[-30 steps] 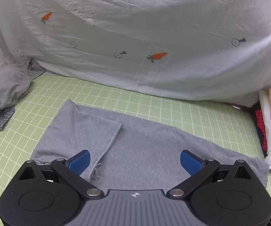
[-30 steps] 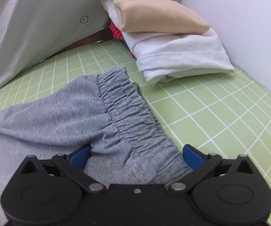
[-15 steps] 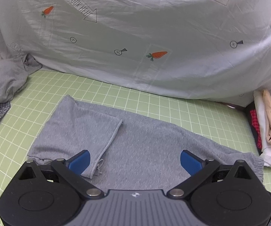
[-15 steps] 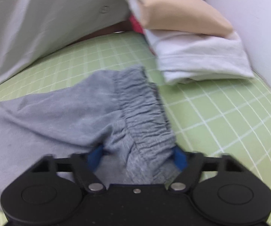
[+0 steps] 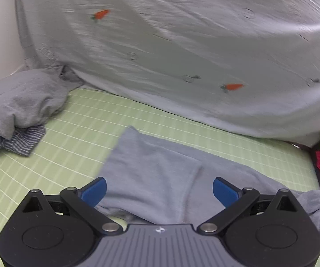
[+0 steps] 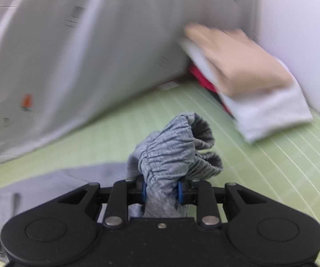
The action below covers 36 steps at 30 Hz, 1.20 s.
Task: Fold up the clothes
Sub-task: 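Grasp the sweatpants elastic waistband with the right tool, then lift the waistband with the right tool and fold it over the garment, then open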
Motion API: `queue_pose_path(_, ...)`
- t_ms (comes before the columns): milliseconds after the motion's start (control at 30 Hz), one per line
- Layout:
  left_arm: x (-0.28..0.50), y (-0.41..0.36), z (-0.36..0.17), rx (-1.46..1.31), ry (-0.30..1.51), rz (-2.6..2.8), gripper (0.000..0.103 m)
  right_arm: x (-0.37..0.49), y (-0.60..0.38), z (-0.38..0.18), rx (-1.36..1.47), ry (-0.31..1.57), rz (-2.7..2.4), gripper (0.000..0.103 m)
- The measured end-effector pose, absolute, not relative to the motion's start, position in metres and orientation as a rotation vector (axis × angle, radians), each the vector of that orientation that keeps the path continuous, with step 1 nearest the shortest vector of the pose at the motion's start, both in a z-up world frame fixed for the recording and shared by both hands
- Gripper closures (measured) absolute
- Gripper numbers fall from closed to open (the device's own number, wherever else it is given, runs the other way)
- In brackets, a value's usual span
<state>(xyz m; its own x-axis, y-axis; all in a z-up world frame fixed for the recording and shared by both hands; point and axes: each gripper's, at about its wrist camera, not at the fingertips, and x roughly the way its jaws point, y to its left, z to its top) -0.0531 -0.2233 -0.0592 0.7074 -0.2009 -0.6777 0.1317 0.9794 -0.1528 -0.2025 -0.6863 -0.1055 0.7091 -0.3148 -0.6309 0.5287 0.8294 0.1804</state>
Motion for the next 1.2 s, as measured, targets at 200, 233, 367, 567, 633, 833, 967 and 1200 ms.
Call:
queue_pose_path(200,-0.009,-0.186,-0.064,-0.113,0.771,-0.182,0.002,-0.148,-0.605,-0.105,0.279,0.642,-0.404,0.078)
queue_pose_path(233,-0.002,-0.182,-0.066,-0.114,0.768,-0.181,0.002,-0.139,-0.592,-0.109,0.277,0.655,-0.391,0.078)
queue_pose_path(367,0.025,-0.166,-0.077,-0.144,0.782,-0.180,0.002,-0.100,-0.540,-0.127,0.269,0.703,-0.340,0.076)
queue_pose_path(567,0.056,-0.157,-0.097,-0.146,0.824,-0.194,0.002,-0.070,-0.500,-0.186,0.166,0.876,-0.296,0.073)
queue_pose_path(633,0.058,-0.157,-0.104,-0.143,0.835,-0.190,0.002,-0.072,-0.504,-0.182,0.162,0.884,-0.291,0.068)
queue_pose_path(833,0.045,-0.157,-0.115,-0.181,0.883,-0.192,0.002,-0.095,-0.512,-0.150,0.264,0.792,-0.312,0.037)
queue_pose_path(967,0.040,-0.164,-0.114,-0.159,0.899,-0.209,0.002,-0.110,-0.525,-0.146,0.378,0.734,-0.365,0.025)
queue_pose_path(1200,0.041,-0.183,-0.112,-0.106,0.917,-0.250,0.002,-0.097,-0.554,-0.170,0.586,0.725,-0.353,0.020)
